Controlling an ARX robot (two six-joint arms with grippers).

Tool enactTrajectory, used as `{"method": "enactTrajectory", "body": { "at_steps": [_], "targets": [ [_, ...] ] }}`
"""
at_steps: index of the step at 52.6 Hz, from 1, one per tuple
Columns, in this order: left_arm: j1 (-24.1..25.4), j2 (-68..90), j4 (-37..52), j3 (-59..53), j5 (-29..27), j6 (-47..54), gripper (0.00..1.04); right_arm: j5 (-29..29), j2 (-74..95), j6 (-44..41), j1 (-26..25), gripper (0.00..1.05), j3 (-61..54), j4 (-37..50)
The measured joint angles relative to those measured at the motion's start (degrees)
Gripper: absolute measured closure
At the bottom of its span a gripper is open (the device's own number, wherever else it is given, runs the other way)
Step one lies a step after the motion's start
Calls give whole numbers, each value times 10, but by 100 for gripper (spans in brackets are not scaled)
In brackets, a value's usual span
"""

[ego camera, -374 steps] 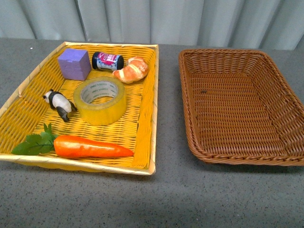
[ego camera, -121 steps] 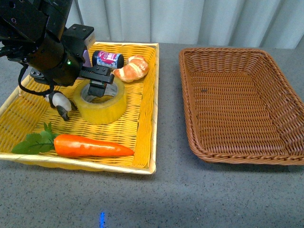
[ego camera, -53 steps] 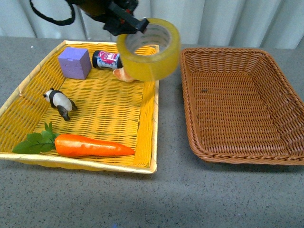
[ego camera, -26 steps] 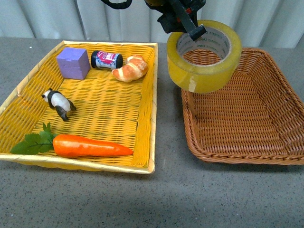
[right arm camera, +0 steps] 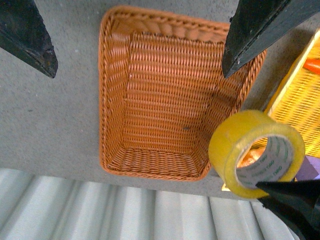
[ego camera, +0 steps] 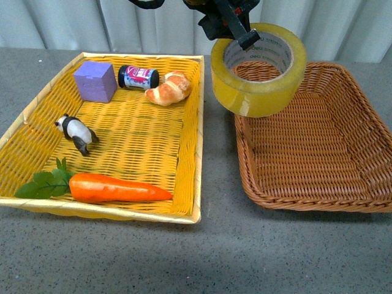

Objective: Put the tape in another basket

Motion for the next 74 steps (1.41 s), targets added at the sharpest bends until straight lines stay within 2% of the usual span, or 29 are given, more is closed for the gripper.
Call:
{"method": "enactTrajectory", "body": {
  "at_steps": [11,26,39,61,65,74],
  "targets": [
    [0,0,0,0,0,0,91,-30,199,-13,32,9,128,-15],
    [0,0,0,0,0,1,91,-5,363,-13,85,9,293,-68],
    [0,0,0,0,0,1,91,9,436,-9,114,9,345,-82],
    [0,0,0,0,0,1,91,21,506,0,123,9,414,-110],
    [0,0,0,0,0,1,91,23,511,3,124,18,420,-116],
    [0,0,0,0,0,1,91,22,520,9,131,46,428,-125]
  ]
}}
